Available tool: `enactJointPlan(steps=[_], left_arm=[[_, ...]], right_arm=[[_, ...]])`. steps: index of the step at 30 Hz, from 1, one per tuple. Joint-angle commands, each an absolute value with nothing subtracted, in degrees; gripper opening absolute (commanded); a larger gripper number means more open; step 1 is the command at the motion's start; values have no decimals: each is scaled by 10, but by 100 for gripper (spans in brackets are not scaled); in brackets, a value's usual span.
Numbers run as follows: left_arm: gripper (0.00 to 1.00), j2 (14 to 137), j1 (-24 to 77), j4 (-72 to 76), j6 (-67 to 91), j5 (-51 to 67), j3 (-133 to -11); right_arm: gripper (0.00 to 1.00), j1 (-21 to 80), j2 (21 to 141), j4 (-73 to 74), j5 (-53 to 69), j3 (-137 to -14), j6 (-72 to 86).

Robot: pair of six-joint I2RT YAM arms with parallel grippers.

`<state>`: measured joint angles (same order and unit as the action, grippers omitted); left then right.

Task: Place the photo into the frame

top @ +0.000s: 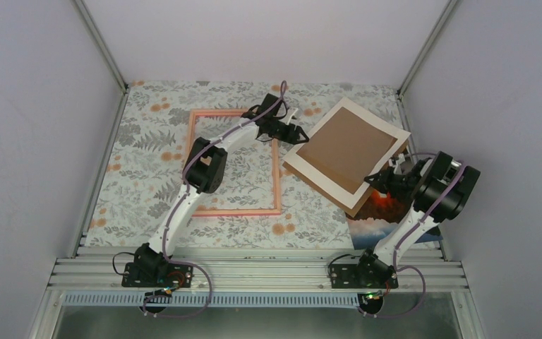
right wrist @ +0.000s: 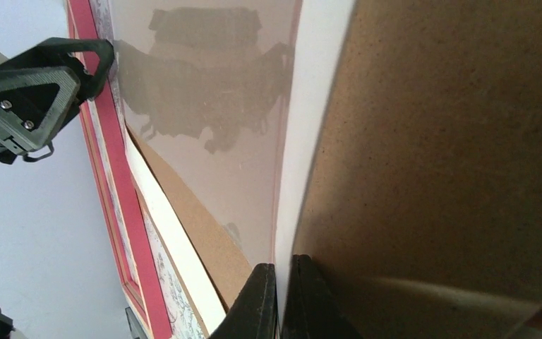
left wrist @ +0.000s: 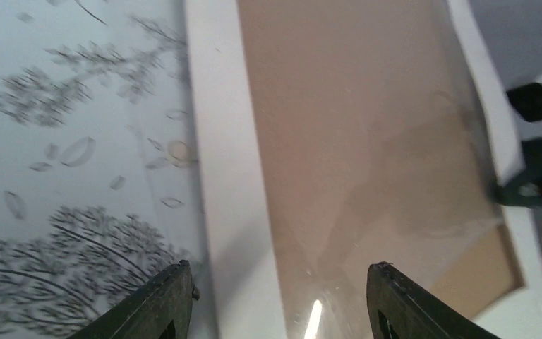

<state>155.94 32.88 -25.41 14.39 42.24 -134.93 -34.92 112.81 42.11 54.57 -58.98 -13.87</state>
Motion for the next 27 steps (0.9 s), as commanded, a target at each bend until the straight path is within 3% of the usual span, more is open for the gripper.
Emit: enactJointPlan(steps=[1, 7, 10, 16, 27], left_arm=[[64, 1548, 337, -290, 149, 275, -1372], [69, 1569, 338, -313, 160, 229, -1410], [69, 1587, 336, -304, 181, 297, -1404], [64, 1596, 344, -247, 225, 439, -1368], [51, 1583, 339, -185, 264, 481, -1367]], right_arm=[[4, -341, 1144, 406, 478, -605, -146], [4, -341, 1149, 405, 444, -610, -144], [4, -341, 1152, 406, 440, -611, -146], [4, -337, 1162, 408, 437, -617, -149], [4, -314, 1179, 408, 417, -625, -153]])
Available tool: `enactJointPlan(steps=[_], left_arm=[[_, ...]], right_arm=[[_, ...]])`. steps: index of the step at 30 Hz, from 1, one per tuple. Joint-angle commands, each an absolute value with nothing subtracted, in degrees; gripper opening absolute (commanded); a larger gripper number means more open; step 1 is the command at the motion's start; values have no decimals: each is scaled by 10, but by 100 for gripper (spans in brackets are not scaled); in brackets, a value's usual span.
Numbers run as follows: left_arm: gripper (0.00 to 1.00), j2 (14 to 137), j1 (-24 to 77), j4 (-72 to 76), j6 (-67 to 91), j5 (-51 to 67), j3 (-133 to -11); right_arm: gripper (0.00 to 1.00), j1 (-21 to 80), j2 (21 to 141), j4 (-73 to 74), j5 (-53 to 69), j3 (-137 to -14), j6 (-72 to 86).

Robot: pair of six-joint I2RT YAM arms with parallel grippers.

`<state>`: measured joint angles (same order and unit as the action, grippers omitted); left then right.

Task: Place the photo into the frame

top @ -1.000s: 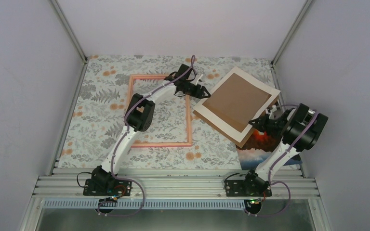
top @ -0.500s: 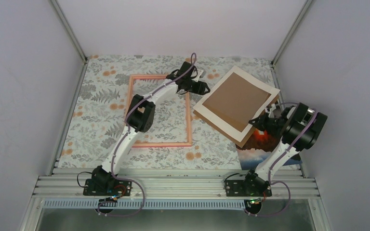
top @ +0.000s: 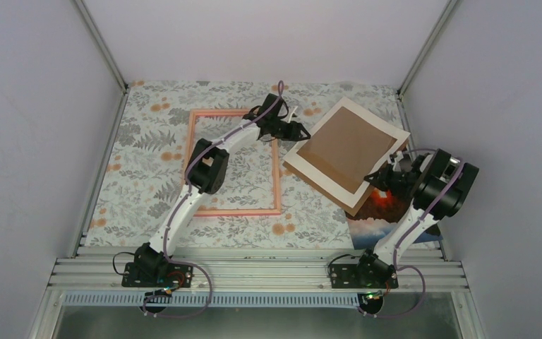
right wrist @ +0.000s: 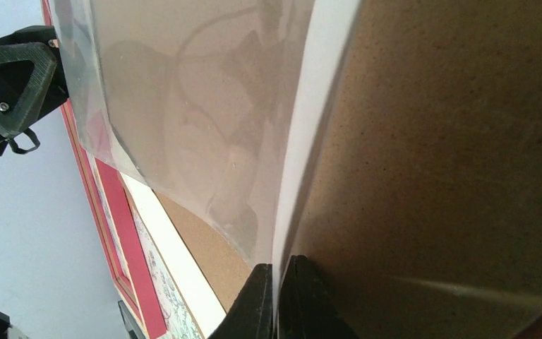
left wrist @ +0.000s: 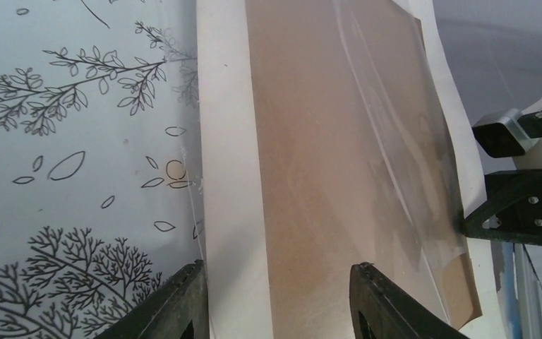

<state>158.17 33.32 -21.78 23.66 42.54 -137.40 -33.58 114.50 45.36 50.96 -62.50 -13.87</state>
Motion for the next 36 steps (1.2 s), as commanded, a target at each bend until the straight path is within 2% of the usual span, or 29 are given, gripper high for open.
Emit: enactJointPlan(steps=[1, 6, 13, 19, 28, 30, 31, 32, 36], left_arm=[[51, 1577, 337, -171, 271, 484, -1361], [52, 1544, 320, -63, 333, 497, -1320], [55, 1550, 318, 72, 429, 576, -1319], [54, 1557, 324, 80, 439, 586, -1321], [44, 1566, 328, -5, 399, 524, -1330], [35, 1565, 327, -24, 390, 508, -1326], [26, 1563, 327, -30, 384, 504, -1328], [21, 1558, 325, -39, 377, 500, -1329], [3, 1525, 313, -49, 359, 492, -1325]], right_arm=[[4, -314, 1179, 408, 414, -625, -154], [4, -314, 1181, 410, 398, -627, -159], [4, -314, 1190, 414, 399, -636, -163], [4, -313, 1193, 422, 404, -643, -174], [4, -311, 1184, 439, 435, -643, -201], [4, -311, 1184, 443, 429, -647, -202], [6, -312, 1183, 444, 424, -649, -199], [13, -312, 1182, 445, 419, -652, -198], [45, -319, 1160, 450, 407, -665, -190]])
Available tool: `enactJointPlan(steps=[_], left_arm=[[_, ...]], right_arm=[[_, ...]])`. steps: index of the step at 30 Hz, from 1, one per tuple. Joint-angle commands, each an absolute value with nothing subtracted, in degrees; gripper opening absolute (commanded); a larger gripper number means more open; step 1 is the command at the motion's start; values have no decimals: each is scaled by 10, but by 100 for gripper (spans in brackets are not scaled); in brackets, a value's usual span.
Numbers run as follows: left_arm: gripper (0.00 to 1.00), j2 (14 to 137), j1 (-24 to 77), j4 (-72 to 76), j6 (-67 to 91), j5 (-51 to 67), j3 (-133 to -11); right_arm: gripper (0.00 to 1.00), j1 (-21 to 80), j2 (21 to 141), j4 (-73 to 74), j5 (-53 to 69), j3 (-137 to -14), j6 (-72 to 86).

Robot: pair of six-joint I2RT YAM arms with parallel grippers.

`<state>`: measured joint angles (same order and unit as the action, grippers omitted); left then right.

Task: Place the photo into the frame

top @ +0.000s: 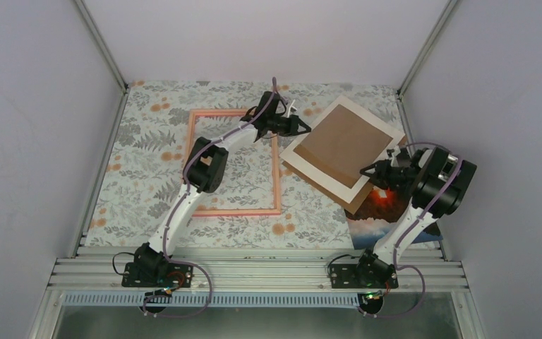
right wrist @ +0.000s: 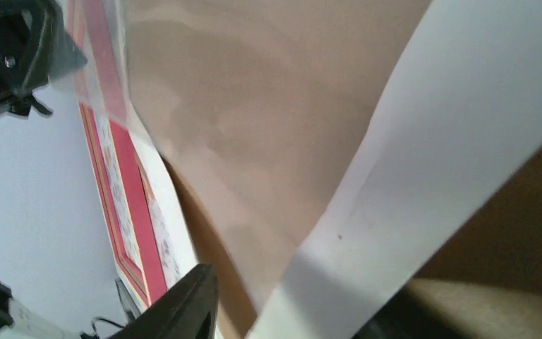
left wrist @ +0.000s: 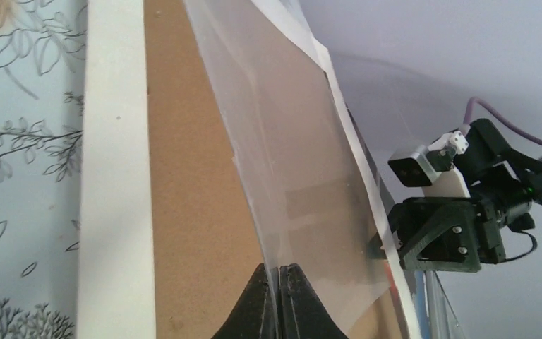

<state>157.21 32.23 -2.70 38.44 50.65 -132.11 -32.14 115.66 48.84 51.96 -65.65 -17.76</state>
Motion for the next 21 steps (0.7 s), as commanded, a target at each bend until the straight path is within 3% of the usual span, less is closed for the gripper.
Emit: enactJointPlan(steps=[1, 6, 13, 21], left_arm=[[3, 1515, 310, -48, 361, 493, -1318], [2, 1451, 292, -10, 400, 510, -1258], [2, 1346, 263, 0, 401, 493, -1170], [2, 1191, 197, 1, 406, 462, -925]], right_arm=[[52, -320, 1155, 456, 405, -671, -189], [68, -329, 1120, 468, 379, -687, -177], [82, -346, 1067, 446, 285, -683, -146], [94, -323, 1026, 456, 497, -683, -127]])
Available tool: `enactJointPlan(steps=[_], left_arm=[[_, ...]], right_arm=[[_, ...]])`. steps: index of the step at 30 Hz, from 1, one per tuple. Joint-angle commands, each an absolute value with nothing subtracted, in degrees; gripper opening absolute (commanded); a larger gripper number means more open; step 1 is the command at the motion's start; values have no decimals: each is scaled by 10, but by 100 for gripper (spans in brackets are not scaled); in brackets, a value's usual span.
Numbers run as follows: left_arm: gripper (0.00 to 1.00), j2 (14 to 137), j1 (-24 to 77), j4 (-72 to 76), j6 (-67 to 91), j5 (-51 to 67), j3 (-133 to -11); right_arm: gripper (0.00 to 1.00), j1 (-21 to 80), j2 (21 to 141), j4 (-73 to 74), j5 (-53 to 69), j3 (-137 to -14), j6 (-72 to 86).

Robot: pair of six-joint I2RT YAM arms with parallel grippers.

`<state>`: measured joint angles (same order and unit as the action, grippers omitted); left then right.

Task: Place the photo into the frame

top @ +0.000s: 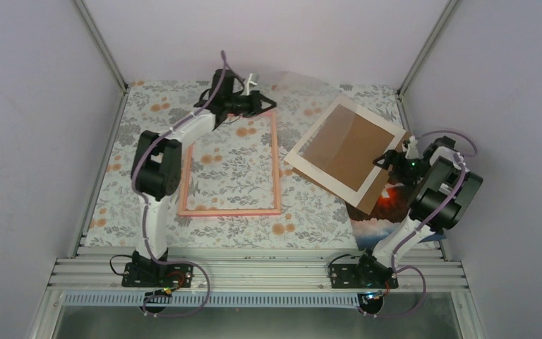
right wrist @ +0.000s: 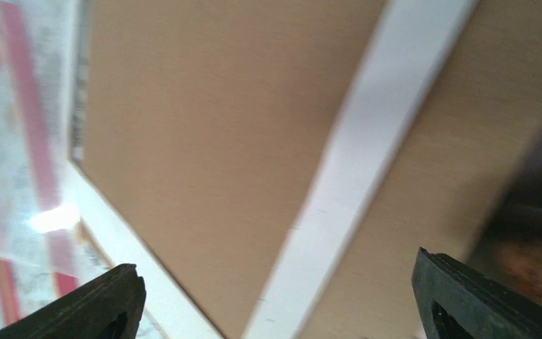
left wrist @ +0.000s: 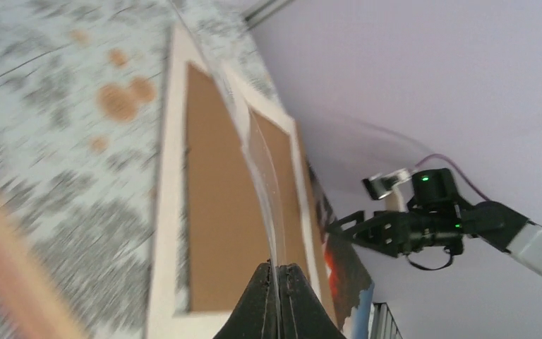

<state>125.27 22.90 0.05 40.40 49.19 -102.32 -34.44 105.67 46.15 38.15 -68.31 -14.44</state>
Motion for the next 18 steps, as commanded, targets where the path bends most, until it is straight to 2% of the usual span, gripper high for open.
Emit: enactJointPlan(steps=[1, 4, 10, 18], left_arm=[[3, 1167, 188, -6, 398, 452, -894], [2, 1101, 168, -32, 368, 425, -808], [2, 1040, 133, -42, 365, 399, -658], [2, 1037, 85, -70, 360, 377, -576]], right_arm=[[94, -313, 1022, 452, 522, -678, -122], [92, -273, 1015, 432, 580, -655, -99], [87, -165, 1011, 329, 615, -587, -19], [85, -73, 1082, 270, 620, -616, 43]])
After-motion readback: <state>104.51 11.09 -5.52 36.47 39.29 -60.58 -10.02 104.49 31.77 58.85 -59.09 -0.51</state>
